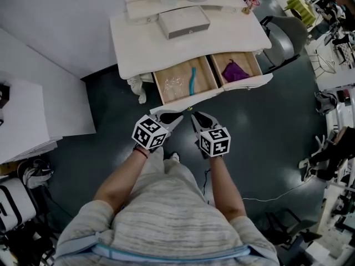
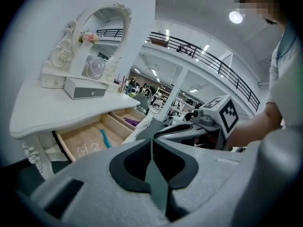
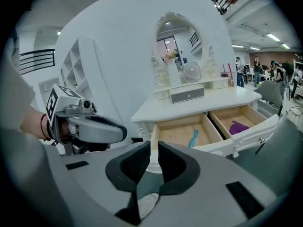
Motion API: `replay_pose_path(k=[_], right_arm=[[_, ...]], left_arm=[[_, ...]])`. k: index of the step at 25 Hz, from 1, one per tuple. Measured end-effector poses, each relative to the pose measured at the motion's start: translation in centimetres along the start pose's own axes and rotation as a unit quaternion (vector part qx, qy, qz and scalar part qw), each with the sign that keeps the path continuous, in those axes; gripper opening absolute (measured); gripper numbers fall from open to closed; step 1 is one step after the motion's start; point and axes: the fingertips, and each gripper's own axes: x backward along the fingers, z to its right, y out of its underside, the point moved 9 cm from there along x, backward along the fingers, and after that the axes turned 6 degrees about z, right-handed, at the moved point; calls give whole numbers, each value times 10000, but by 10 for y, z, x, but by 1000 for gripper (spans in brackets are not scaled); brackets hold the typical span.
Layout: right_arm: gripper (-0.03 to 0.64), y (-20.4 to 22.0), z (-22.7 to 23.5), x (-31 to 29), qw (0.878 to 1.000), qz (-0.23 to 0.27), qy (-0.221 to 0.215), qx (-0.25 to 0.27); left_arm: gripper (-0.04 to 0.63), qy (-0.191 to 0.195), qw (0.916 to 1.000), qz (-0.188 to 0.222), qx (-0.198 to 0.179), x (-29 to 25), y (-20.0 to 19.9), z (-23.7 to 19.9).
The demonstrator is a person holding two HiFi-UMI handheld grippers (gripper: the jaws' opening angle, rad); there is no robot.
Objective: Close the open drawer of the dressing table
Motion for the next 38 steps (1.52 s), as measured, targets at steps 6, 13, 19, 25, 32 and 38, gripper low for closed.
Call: replay_pose_path(k=[6, 13, 19, 25, 32, 38], right_arm=[[34, 22, 14, -22, 9992, -397, 101, 7], [89, 37, 24, -41, 9973, -702, 222, 30], [121, 46, 33, -60, 9954, -910, 295, 27], [138, 63, 44, -78, 9931, -1129, 310, -6], [143, 81, 57, -97, 9888, -1448, 358, 82], [143, 86, 68, -111, 9857, -1636, 387, 122]], left_arm=[[23, -28, 9998, -167, 136, -12, 13, -13], [23, -49, 9990, -273, 361, -16, 23, -22], [23, -62, 9982, -355, 488, -18, 26, -33], [23, -18, 9973, -440, 591, -21, 33, -40], [23, 18, 9965, -515, 661, -24, 35, -46], [23, 31, 9958, -560, 724, -30, 34, -51]])
